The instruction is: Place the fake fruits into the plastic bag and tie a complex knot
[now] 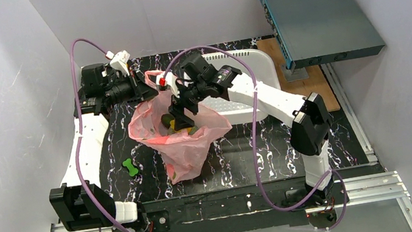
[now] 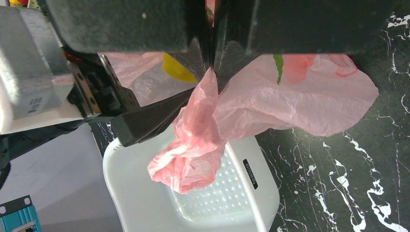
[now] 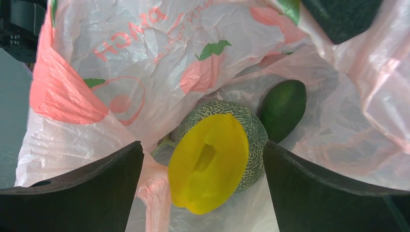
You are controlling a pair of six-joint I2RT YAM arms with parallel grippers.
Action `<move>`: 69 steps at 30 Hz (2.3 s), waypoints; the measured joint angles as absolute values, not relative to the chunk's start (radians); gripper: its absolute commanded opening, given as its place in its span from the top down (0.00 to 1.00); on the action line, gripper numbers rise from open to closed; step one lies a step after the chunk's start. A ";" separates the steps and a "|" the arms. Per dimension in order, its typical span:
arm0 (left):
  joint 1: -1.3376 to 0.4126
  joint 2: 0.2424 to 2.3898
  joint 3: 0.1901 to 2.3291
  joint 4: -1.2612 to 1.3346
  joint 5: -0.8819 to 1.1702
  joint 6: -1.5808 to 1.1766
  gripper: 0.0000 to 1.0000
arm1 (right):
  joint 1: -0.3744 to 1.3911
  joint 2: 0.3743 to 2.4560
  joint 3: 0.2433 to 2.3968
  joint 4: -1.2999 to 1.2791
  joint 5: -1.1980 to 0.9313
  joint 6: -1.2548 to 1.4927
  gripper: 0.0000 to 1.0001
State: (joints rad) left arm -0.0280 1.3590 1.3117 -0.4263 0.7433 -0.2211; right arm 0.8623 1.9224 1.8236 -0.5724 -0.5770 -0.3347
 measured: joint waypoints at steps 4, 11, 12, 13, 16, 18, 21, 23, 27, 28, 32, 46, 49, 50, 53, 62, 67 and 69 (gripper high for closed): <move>-0.028 1.356 1.302 -0.427 0.744 -0.221 1.00 | 0.861 1.899 1.825 -0.578 -0.571 -0.321 0.09; -0.028 1.342 1.299 -0.427 0.744 -0.217 1.00 | 0.837 1.723 1.802 -0.709 -0.619 -0.440 0.12; -0.028 1.338 1.298 -0.427 0.744 -0.217 1.00 | 0.833 1.686 1.790 -0.743 -0.628 -0.463 0.13; -0.028 1.333 1.297 -0.427 0.745 -0.217 1.00 | 0.829 1.662 1.784 -0.773 -0.634 -0.481 0.15; -0.028 1.325 1.290 -0.426 0.746 -0.217 1.00 | 0.826 1.630 1.788 -0.883 -0.658 -0.529 0.20; -0.028 1.321 1.283 -0.426 0.746 -0.217 1.00 | 0.826 1.661 1.795 -0.952 -0.669 -0.546 0.23; -0.028 1.318 1.279 -0.426 0.747 -0.217 1.00 | 0.827 1.736 1.789 -1.021 -0.669 -0.563 0.24; -0.028 1.311 1.271 -0.427 0.747 -0.216 1.00 | 0.827 1.776 1.752 -1.040 -0.659 -0.574 0.25; -0.028 1.289 1.260 -0.437 0.746 -0.209 1.00 | 0.825 1.784 1.646 -1.053 -0.623 -0.597 0.55; -0.028 1.281 1.256 -0.440 0.746 -0.206 1.00 | 0.825 1.782 1.628 -1.052 -0.610 -0.609 0.78; -0.028 1.249 1.250 -0.468 0.741 -0.197 1.00 | 0.824 1.775 1.604 -1.077 -0.567 -0.636 0.99; -0.006 1.145 1.431 -0.694 0.773 -0.097 1.00 | 0.813 1.284 1.631 -0.896 -0.244 -0.672 0.99; -0.006 1.037 1.385 -0.809 0.720 0.014 0.95 | 0.813 1.089 1.291 -0.648 -0.151 -0.752 0.94; -0.006 0.994 1.319 -0.875 0.679 0.080 0.78 | 0.813 1.031 1.087 -0.407 -0.139 -0.809 0.94; -0.006 0.987 1.277 -1.038 0.696 0.210 0.46 | 0.813 0.981 0.767 -0.111 -0.155 -0.913 0.98; -0.033 1.230 1.851 -0.967 1.008 0.113 0.30 | 0.813 0.884 0.563 0.510 -0.415 -1.157 0.97; -0.204 1.396 1.820 -0.886 0.949 0.056 0.23 | 0.813 0.869 0.489 0.559 -0.503 -1.227 0.97; -0.262 1.431 1.756 -0.877 0.933 0.051 0.17 | 0.813 0.868 0.486 0.569 -0.518 -1.242 0.97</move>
State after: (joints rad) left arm -0.2619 1.4315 1.7557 -0.8768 0.9333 0.0513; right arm 0.8127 0.8684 0.4858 0.5690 -0.5182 -1.2423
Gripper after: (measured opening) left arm 0.758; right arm 0.039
